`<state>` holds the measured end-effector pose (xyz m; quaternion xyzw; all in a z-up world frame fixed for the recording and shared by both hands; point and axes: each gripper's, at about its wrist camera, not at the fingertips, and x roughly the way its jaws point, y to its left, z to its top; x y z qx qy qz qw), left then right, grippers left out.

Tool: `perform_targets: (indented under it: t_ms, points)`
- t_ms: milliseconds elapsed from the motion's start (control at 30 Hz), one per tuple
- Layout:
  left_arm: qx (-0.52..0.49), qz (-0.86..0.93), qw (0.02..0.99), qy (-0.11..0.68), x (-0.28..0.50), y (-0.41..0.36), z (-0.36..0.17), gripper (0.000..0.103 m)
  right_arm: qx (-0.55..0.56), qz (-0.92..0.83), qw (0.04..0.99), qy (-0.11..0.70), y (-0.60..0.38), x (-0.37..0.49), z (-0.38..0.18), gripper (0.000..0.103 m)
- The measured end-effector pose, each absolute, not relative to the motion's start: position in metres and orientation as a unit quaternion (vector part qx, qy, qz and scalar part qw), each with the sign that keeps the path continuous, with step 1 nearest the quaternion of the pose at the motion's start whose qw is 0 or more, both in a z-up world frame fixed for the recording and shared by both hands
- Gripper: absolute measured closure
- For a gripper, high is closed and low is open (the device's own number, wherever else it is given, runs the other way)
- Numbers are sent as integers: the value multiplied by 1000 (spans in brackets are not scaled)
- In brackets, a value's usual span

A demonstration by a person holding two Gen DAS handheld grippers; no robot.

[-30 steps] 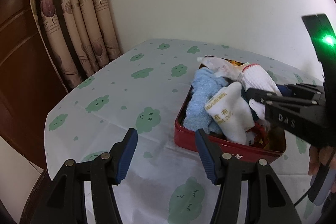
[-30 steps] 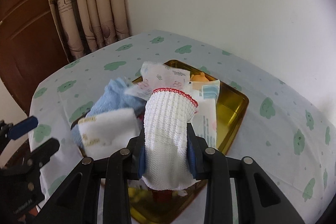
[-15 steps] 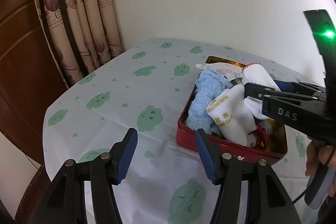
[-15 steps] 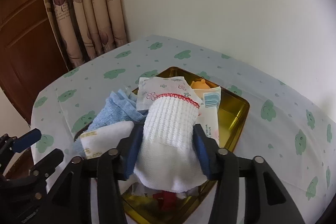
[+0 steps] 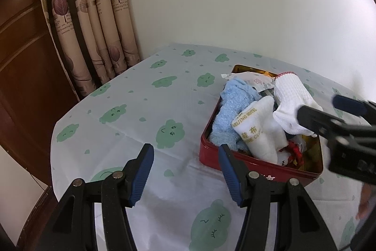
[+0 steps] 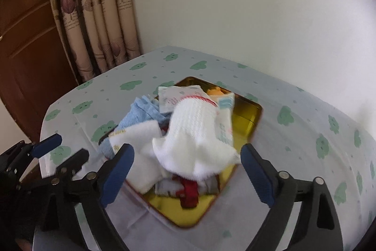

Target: Organize soft objects

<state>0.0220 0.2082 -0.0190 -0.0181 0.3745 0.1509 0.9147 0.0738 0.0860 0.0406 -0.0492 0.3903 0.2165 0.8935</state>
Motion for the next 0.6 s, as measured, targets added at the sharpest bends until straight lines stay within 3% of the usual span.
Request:
perform_targets:
  t_ms: [133, 600]
  points:
    - [-17, 149, 914, 376, 22, 207, -20, 45, -29, 192, 897, 396, 70, 55, 38, 5]
    - [-6, 143, 918, 371, 22, 202, -20, 45, -25, 164, 885, 435, 62, 27, 18, 4]
